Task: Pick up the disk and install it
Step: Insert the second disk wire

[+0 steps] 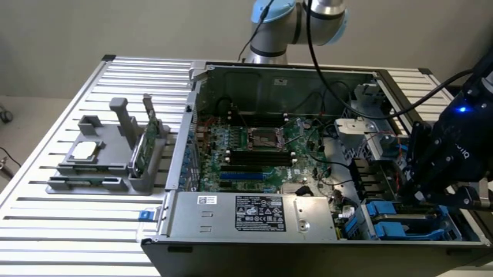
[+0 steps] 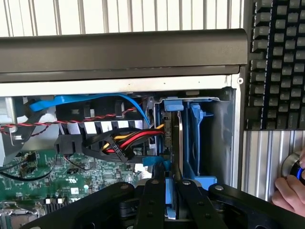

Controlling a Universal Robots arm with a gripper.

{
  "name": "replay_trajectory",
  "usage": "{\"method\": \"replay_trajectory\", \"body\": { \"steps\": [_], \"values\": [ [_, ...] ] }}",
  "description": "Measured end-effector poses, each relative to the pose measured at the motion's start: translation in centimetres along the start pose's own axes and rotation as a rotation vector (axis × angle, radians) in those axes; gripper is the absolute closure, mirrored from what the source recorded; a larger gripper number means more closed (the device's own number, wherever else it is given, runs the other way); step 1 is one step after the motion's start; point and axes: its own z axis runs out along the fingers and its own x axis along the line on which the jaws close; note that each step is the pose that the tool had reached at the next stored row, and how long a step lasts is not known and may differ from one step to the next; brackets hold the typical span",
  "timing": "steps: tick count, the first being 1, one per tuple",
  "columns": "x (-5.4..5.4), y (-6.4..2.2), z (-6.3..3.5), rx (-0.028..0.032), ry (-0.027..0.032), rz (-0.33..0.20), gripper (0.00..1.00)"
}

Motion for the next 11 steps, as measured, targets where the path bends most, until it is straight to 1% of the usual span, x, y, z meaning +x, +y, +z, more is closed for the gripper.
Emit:
{"method": "replay_trajectory", "body": {
  "steps": [2, 5, 8, 11],
  "values": [
    [-0.03, 0.03, 0.14, 0.0003, 0.0028, 0.0, 0.84],
    [-0.06, 0.06, 0.26, 0.0006, 0.0095, -0.001, 0.84],
    [-0.08, 0.08, 0.29, 0.0007, 0.0123, -0.002, 0.84],
    [-0.11, 0.1, 0.32, 0.0007, 0.0127, -0.003, 0.84]
  ]
}}
